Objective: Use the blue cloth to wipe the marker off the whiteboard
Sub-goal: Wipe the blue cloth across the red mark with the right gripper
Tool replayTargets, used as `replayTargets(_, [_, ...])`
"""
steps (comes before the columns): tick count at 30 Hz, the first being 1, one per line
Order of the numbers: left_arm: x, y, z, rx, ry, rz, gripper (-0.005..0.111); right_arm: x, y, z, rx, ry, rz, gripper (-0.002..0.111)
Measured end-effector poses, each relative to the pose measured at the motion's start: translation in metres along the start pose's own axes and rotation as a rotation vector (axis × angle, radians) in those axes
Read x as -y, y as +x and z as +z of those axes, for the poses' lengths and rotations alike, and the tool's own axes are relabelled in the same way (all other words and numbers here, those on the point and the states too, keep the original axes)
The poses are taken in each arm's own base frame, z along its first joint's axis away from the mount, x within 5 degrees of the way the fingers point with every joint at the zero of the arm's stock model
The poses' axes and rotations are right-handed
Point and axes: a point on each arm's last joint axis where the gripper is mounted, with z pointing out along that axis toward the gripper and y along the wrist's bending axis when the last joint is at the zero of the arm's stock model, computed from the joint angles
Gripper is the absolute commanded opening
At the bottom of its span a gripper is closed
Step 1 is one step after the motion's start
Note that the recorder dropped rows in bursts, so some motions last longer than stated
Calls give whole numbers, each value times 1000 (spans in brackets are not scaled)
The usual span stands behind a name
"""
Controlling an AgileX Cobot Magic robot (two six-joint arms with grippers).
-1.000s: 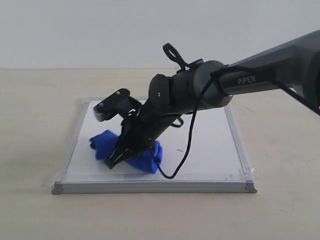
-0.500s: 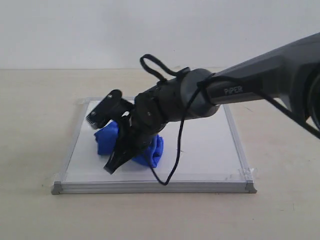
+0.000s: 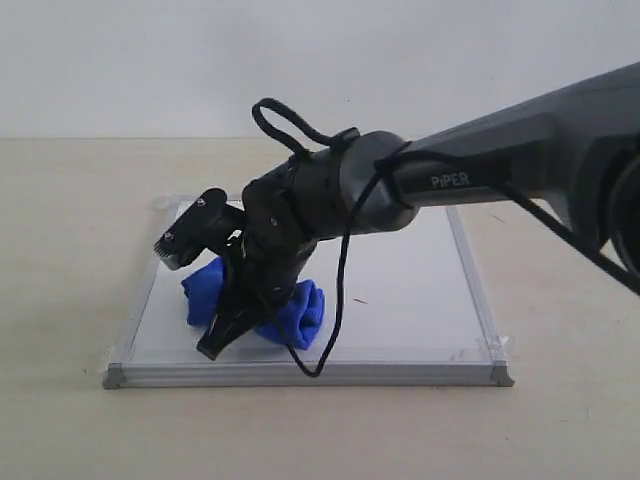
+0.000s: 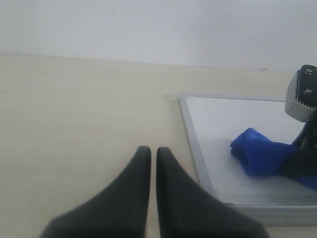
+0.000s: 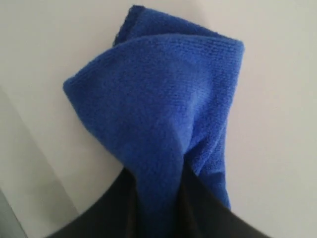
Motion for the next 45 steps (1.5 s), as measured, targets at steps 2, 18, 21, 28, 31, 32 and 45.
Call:
replayTargets(2, [0, 0, 0, 0, 0, 0, 4, 19, 4, -2, -29, 63, 66, 0])
replayTargets(18, [0, 0, 0, 0, 0, 0, 4, -1, -15, 0, 12, -75, 34, 0])
replayTargets(21, [0, 0, 0, 0, 0, 0, 4, 21, -19, 7, 5, -5, 118, 0])
replayTargets(28, [0, 0, 0, 0, 0, 0, 4, 61, -26, 16, -64, 185, 213, 0])
replayTargets(31, [0, 0, 0, 0, 0, 0, 4, 50, -30, 17, -62, 102, 154, 0])
replayTargets(32, [0, 0, 0, 0, 0, 0, 4, 40, -34, 17, -52, 48, 120, 0])
replayTargets(45, [0, 0, 0, 0, 0, 0, 4, 45, -33, 20, -58, 148, 157, 0])
